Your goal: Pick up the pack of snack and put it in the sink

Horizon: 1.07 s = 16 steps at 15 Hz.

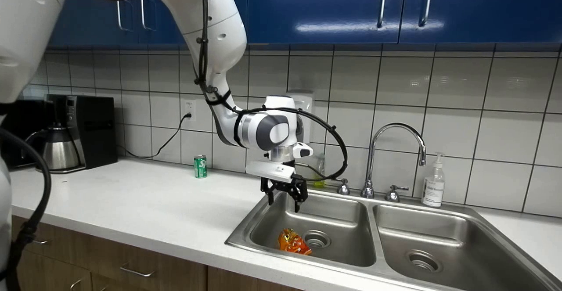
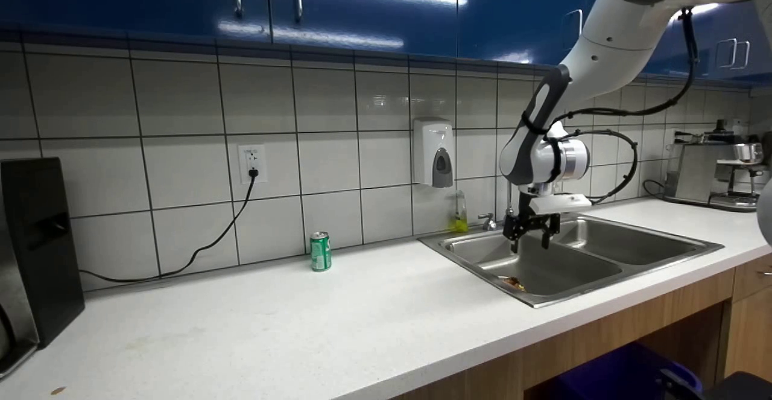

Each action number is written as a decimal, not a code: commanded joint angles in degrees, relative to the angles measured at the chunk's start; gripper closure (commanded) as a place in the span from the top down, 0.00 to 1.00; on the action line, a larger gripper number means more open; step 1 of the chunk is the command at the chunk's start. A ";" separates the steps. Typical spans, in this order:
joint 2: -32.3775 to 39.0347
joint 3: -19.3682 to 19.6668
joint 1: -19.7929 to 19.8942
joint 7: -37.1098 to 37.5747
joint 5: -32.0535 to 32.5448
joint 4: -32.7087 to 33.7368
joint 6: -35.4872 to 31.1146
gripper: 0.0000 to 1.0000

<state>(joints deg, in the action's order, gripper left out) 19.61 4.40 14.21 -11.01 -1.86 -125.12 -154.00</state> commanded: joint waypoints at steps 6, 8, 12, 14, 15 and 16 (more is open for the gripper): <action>-17.39 0.54 -2.31 -5.43 0.22 -10.99 15.96 1.00; -21.07 0.68 -3.18 -6.30 -0.19 -13.37 18.16 1.00; -21.06 1.31 -4.73 -4.45 -0.11 -13.29 17.88 1.00; -23.08 1.38 -5.10 -4.40 -0.05 -14.74 17.99 1.00; -23.43 1.40 -5.12 -4.40 -0.04 -15.05 18.00 1.00; -23.46 1.45 -5.11 -4.43 -0.04 -15.16 18.00 1.00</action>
